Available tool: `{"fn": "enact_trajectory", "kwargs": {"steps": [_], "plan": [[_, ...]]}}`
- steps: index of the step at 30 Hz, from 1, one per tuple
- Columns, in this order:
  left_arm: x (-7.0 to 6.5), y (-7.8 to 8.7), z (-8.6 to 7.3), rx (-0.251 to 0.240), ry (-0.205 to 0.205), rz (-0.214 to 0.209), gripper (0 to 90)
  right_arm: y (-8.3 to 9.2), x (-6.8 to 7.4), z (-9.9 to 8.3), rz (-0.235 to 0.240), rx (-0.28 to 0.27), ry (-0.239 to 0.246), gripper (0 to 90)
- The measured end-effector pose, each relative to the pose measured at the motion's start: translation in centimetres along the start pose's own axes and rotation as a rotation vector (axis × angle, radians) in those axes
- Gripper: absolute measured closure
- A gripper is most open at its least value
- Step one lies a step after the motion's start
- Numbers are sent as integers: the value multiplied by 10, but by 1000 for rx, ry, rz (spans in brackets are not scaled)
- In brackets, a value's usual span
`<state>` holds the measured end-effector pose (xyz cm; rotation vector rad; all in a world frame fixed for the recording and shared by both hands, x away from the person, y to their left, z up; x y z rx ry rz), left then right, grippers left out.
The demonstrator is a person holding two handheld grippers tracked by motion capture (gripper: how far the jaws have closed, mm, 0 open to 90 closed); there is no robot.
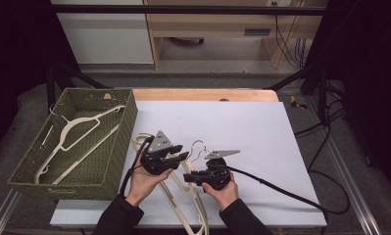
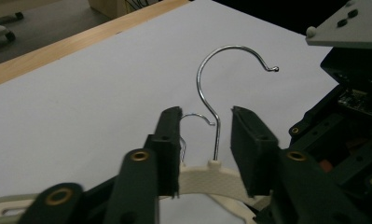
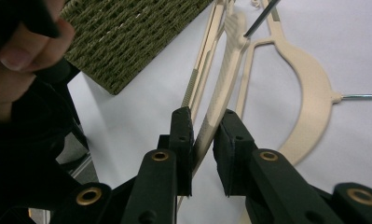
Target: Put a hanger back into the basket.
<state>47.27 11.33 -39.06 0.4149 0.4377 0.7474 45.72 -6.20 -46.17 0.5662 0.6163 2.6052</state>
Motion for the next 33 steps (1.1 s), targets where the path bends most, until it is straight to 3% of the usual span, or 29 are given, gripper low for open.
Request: {"fn": "enact_trajectory", "kwargs": {"steps": [4, 8, 14, 17, 24, 33], "plan": [[8, 20, -2, -27, 11, 11, 409, 5, 1, 3, -8, -11, -16, 820], [13, 36, -10, -46, 11, 17, 322, 17, 2, 9, -25, -9, -26, 862], [18, 48, -14, -56, 19, -4, 215, 33, -2, 13, -37, -10, 0, 870], [17, 48, -15, -53, 10, -24, 188, 39, -2, 14, -26, 2, 48, 870], [9, 33, -23, 32, -33, -76, 178, 54, 5, 18, 55, 1, 149, 870], [-2, 19, -32, 145, -113, -105, 376, 59, 11, 16, 115, 19, 220, 870]]}}
Point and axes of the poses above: each handheld gripper's, and its own axes: y roughly backward along the jaws, z roughly out of its top, x roughly to its left, the point moved 3 cm from there along -y, roughly forward along the jaws, and after that the axes turned 14 degrees about y, right-handed, at the moved point
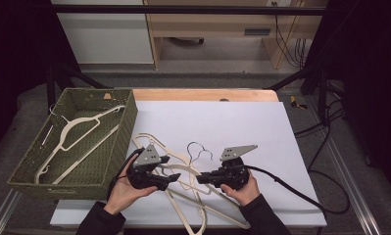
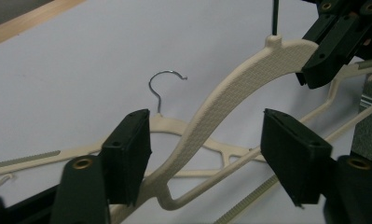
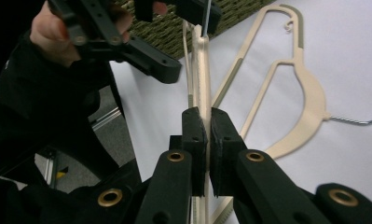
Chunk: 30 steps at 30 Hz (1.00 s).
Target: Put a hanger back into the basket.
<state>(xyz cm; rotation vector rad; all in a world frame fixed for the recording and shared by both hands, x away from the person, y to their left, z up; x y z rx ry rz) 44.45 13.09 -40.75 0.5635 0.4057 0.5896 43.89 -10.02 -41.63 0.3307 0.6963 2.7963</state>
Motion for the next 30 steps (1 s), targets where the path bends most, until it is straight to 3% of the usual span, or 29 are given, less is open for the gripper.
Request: {"fn": "enact_trajectory", "kwargs": {"steps": [4, 8, 10, 15, 19, 22, 24, 27, 30], "plan": [[-3, -3, -2, 22, -28, -7, 481, -1, 2, 0, 33, 2, 16, 870], [-4, -2, -2, 34, -22, -23, 601, -2, 3, -1, 53, 11, 20, 870], [-5, -1, -2, 43, -16, -23, 619, -2, 3, -2, 58, 15, 24, 870], [-10, 1, -1, 47, -56, -2, 658, 0, 2, -1, 63, 14, 26, 861], [-13, 2, -1, 56, -72, -3, 707, 4, 2, 0, 17, 23, 54, 820], [-16, 3, -1, 55, -54, -43, 774, 6, -1, 1, -82, 10, 115, 741], [-21, 3, -1, 59, -65, -53, 798, 9, -2, 1, -144, -3, 166, 720], [-27, 3, -1, 78, -75, -78, 833, 10, -2, 2, -164, -18, 170, 639], [-30, 3, -1, 67, -63, -104, 851, 12, -2, 2, -167, -14, 168, 611]]}}
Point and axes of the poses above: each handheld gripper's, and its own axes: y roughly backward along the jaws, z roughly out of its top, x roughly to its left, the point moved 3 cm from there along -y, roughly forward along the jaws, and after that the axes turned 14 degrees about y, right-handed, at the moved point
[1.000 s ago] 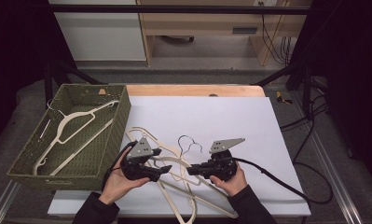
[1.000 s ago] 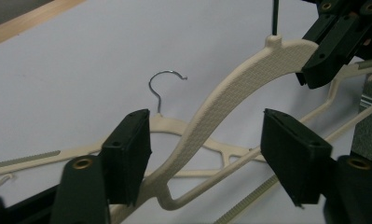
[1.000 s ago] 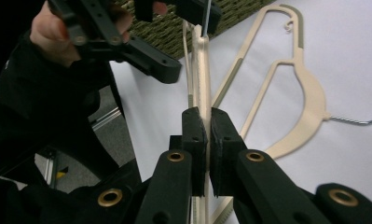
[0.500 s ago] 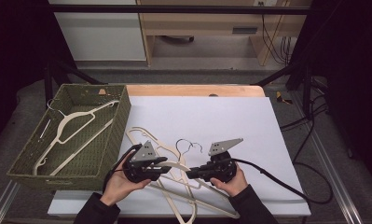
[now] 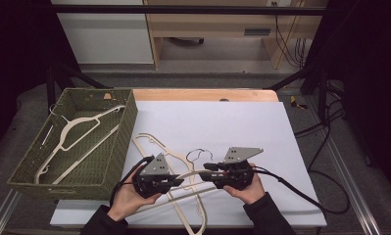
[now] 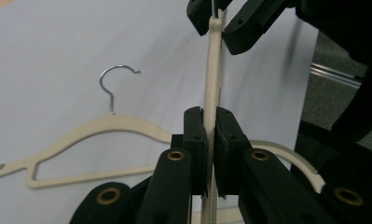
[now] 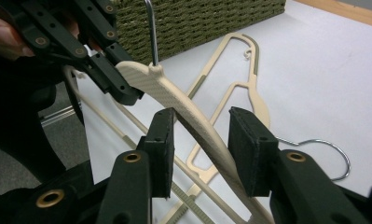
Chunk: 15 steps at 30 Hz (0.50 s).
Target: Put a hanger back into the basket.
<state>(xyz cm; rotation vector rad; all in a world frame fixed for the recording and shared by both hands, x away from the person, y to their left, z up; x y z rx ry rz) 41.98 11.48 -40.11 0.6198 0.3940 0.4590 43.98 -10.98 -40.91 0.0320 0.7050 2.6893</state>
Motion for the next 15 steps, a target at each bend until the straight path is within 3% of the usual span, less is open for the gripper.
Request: {"fn": "enact_trajectory", "kwargs": {"steps": [2, 7, 10, 15], "plan": [[0, 0, 0, -5, 11, -14, 859, 2, 0, 1, -6, -11, 6, 588], [-1, 3, 1, -29, 16, 9, 862, 7, -1, 3, -19, -34, 1, 496], [1, 8, 2, -51, 29, 42, 863, 14, -5, 4, -61, -59, -7, 427], [7, 20, 4, -91, 60, 91, 863, 31, -15, 3, -144, -119, -66, 274]]}}
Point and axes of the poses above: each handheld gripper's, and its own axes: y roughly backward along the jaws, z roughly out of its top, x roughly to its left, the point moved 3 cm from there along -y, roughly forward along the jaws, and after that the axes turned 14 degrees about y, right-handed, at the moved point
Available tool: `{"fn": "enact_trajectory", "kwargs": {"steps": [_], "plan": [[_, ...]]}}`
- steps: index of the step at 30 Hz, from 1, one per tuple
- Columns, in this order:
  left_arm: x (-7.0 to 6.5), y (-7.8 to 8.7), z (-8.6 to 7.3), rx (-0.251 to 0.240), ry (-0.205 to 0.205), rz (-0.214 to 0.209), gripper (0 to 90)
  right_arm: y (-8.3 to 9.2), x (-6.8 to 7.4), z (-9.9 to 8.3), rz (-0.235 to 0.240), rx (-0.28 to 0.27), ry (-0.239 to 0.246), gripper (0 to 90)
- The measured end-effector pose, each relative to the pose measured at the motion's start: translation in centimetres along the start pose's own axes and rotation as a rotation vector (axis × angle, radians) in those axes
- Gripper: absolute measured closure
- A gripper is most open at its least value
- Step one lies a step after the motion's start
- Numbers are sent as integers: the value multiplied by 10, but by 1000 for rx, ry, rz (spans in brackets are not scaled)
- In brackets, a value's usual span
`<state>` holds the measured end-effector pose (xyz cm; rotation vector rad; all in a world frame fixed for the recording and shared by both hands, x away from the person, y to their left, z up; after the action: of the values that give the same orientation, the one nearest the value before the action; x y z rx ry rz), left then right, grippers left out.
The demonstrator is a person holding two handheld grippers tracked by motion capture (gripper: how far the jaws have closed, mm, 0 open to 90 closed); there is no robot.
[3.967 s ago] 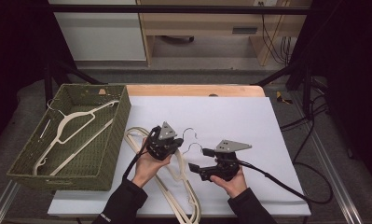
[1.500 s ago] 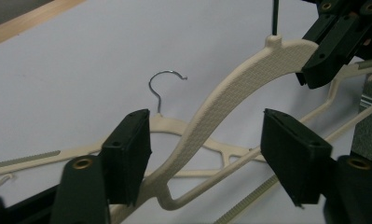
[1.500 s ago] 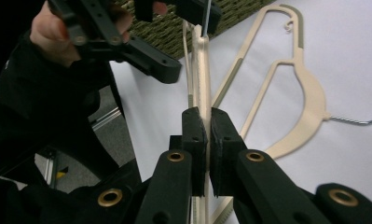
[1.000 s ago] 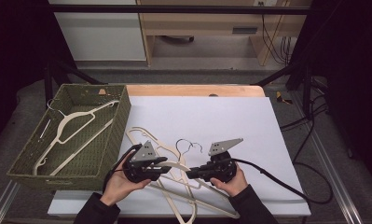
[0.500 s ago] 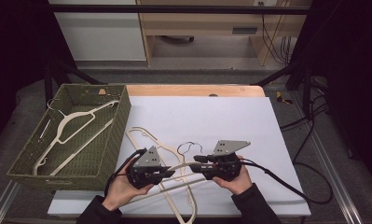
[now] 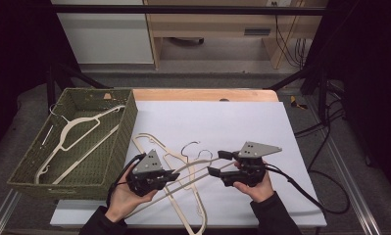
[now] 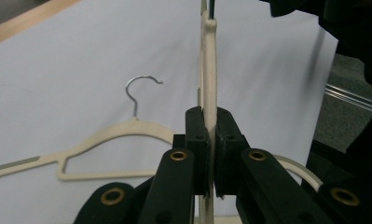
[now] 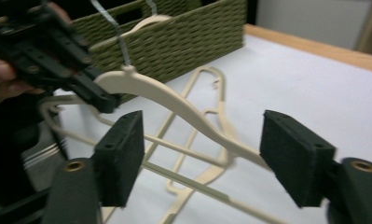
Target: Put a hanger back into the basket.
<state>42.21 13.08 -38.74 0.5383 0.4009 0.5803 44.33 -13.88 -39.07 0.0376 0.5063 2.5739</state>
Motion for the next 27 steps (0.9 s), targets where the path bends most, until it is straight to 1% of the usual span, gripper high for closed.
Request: {"fn": "enact_trajectory", "kwargs": {"steps": [2, 4, 6, 7, 9, 11, 14, 16, 18, 19, 21, 22, 23, 27], "plan": [[3, 5, 2, -21, 11, 21, 863, 4, -5, -2, -39, -2, -15, 221], [6, 11, 3, -38, 24, 31, 863, 8, -10, -4, -74, -2, -29, 177], [9, 17, 4, -58, 37, 42, 863, 11, -15, -6, -99, -6, -46, 145], [11, 20, 5, -67, 40, 46, 863, 13, -17, -7, -117, -9, -60, 134], [13, 26, 7, -84, 41, 58, 863, 16, -22, -9, -143, -11, -68, 122], [15, 32, 8, -106, 42, 71, 862, 19, -25, -12, -159, -13, -77, 115], [19, 40, 9, -127, 49, 87, 863, 22, -30, -15, -176, -21, -97, 113], [22, 44, 10, -135, 50, 102, 863, 22, -32, -17, -181, -18, -101, 106], [24, 48, 11, -146, 57, 111, 863, 22, -32, -18, -194, -5, -98, 98], [25, 51, 12, -152, 61, 114, 863, 22, -33, -18, -191, -2, -91, 95], [27, 55, 14, -165, 64, 121, 863, 22, -32, -18, -192, -3, -95, 86], [28, 58, 16, -170, 66, 125, 863, 23, -33, -17, -193, -5, -88, 85], [28, 60, 17, -176, 68, 126, 863, 24, -33, -17, -198, -6, -94, 84], [33, 73, 24, -196, 71, 136, 863, 27, -34, -16, -210, -8, -86, 75]]}}
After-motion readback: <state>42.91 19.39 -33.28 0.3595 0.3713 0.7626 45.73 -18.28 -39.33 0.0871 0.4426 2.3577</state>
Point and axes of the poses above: each handheld gripper's, and its own axes: y roughly backward along the jaws, z roughly out of its top, x roughly to its left, the point moved 3 cm from there along -y, roughly forward along the jaws, and after that the axes turned 14 degrees about y, right-handed, at the moved point
